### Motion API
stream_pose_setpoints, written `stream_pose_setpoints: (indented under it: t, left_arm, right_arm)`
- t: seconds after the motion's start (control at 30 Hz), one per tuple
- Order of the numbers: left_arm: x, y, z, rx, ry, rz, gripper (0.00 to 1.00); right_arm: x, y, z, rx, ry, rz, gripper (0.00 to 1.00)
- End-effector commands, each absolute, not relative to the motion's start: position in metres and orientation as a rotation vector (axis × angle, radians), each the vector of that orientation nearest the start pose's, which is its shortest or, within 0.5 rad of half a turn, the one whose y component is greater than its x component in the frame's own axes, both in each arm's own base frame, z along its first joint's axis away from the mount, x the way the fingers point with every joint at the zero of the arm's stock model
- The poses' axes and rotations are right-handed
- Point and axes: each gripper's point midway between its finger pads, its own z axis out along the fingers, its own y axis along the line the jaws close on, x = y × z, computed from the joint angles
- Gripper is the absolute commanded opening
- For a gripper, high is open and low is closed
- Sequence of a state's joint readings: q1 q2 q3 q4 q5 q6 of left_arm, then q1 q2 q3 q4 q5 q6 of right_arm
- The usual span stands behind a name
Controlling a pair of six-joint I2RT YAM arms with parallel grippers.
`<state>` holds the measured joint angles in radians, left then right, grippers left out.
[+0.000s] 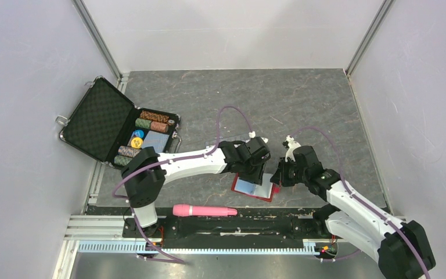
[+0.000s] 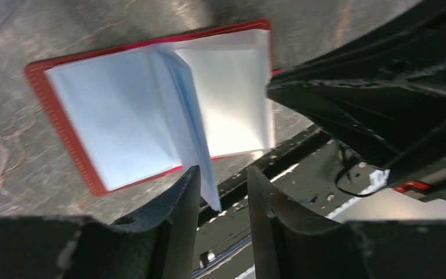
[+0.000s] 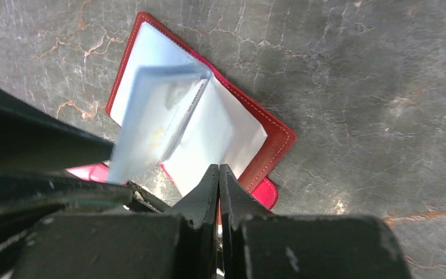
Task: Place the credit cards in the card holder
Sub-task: Turn over the card slot in the card holder.
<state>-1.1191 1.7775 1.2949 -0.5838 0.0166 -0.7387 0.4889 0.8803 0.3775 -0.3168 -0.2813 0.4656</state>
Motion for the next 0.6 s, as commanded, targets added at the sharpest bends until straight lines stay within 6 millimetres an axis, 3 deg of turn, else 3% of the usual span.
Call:
stream_pose_setpoints:
  t: [0.0, 0.2, 0.27, 0.57]
  left_arm:
    - [0.145, -0.421, 0.092, 0.602, 2.685, -0.79, 0.43]
    - [0.133, -0.436, 0.074, 0.631, 2.73, -0.878, 0.45]
    - [0.132, -0.439, 0.073, 0.638, 2.727, -0.905, 0.46]
    - [0.148, -0.445, 0.113, 0.565, 2.569, -1.087, 0.54]
  right_arm:
    - [0.193, 0.159, 0.079, -0.136, 2.407, 0.676, 0.0]
    - [0.204, 0.146, 0.096, -0.102, 2.366, 0.578, 0.03]
    - [0.205, 0.145, 0.1, -0.103, 2.358, 0.569, 0.08]
    - [0.211, 0.156, 0.104, -0.178, 2.355, 0.61, 0.37]
